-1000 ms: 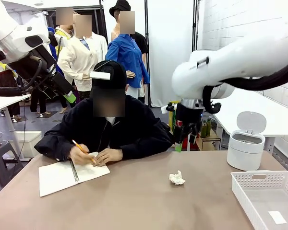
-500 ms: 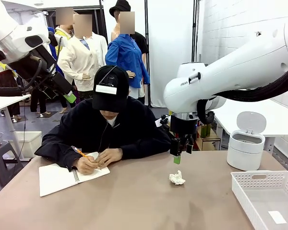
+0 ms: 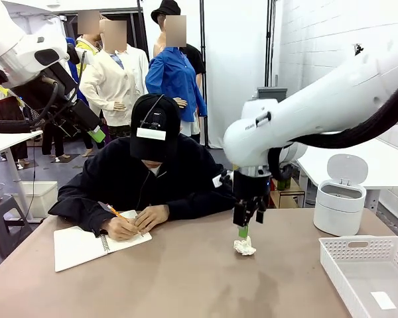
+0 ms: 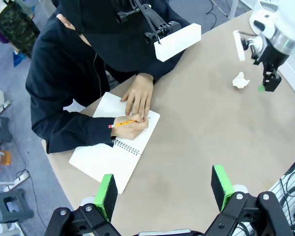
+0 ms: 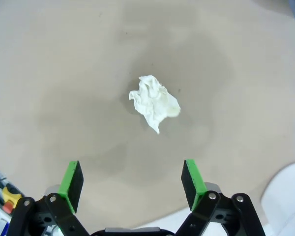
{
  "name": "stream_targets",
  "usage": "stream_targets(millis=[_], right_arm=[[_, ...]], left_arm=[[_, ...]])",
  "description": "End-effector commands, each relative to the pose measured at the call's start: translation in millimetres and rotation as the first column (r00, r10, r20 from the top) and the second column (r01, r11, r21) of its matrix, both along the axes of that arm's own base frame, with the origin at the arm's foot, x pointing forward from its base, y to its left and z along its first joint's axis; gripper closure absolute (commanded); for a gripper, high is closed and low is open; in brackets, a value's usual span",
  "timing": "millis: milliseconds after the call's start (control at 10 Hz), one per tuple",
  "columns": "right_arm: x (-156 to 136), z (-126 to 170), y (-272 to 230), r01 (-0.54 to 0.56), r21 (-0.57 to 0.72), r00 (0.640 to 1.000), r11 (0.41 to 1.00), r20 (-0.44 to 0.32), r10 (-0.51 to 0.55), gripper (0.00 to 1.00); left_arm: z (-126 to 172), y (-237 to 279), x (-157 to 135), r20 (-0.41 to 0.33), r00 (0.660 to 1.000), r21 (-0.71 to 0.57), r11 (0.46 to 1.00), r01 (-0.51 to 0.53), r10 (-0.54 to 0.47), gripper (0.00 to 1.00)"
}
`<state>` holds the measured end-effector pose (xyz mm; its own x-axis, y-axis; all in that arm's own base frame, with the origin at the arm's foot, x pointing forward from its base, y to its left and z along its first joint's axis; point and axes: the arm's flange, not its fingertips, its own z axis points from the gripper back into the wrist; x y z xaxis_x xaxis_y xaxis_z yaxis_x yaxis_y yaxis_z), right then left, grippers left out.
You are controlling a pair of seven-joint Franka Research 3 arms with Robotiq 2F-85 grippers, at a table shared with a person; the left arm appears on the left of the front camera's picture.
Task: Sort the paper based on its condition.
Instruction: If a person hands you a paper, place it in the Organizing basket , and if it's crumpled, put it in the Trash can.
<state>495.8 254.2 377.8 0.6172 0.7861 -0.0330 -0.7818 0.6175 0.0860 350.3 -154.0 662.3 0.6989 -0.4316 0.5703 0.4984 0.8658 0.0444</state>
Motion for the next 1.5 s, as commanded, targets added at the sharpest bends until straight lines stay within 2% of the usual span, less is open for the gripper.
stream_targets(millis=[0,100,300,400,600,900,1000,1300,1400], right_arm=[[8.9,-32.6,10.2,-0.004,-0.044,1.0,0.999,0.009,0.005,0.0],[10.7,-47.0,11.0,-0.022,-0.036,1.0,0.999,0.012,0.022,0.0],[16.1,-59.8,7.1,-0.02,-0.074,0.997,0.997,0.067,0.025,0.0],[19.9,-65.9,6.5,-0.016,-0.031,0.999,0.999,0.033,0.017,0.0],[26.7,-83.9,9.3,-0.044,0.002,0.998,0.999,0.049,0.044,0.0],[37.8,-91.5,14.2,-0.044,0.047,0.998,0.998,0.053,0.042,0.0],[36.6,-88.1,15.0,-0.027,0.026,0.997,0.999,0.069,0.025,0.0],[33.9,-84.8,13.8,-0.03,0.007,0.998,1.0,0.058,0.03,0.0],[30.9,-82.8,13.8,-0.072,0.011,0.996,0.997,0.061,0.071,0.04]], left_arm=[[0.6,1.5,-0.2,0.005,1.0,0.008,1.0,-0.002,0.002,0.0],[0.6,1.5,-0.2,0.005,1.0,0.008,1.0,-0.002,0.002,0.0],[0.6,1.5,-0.2,0.005,1.0,0.008,1.0,-0.002,0.002,0.0],[0.6,1.5,-0.2,0.005,1.0,0.008,1.0,-0.002,0.002,0.0],[0.6,1.5,-0.2,0.005,1.0,0.008,1.0,-0.002,0.002,0.0],[0.6,1.5,-0.2,0.005,1.0,0.008,1.0,-0.002,0.002,0.0],[0.6,1.5,-0.2,0.005,1.0,0.008,1.0,-0.002,0.002,0.0],[0.6,1.5,-0.2,0.005,1.0,0.008,1.0,-0.002,0.002,0.0],[0.6,1.5,-0.2,0.005,1.0,0.008,1.0,-0.002,0.002,0.0]])
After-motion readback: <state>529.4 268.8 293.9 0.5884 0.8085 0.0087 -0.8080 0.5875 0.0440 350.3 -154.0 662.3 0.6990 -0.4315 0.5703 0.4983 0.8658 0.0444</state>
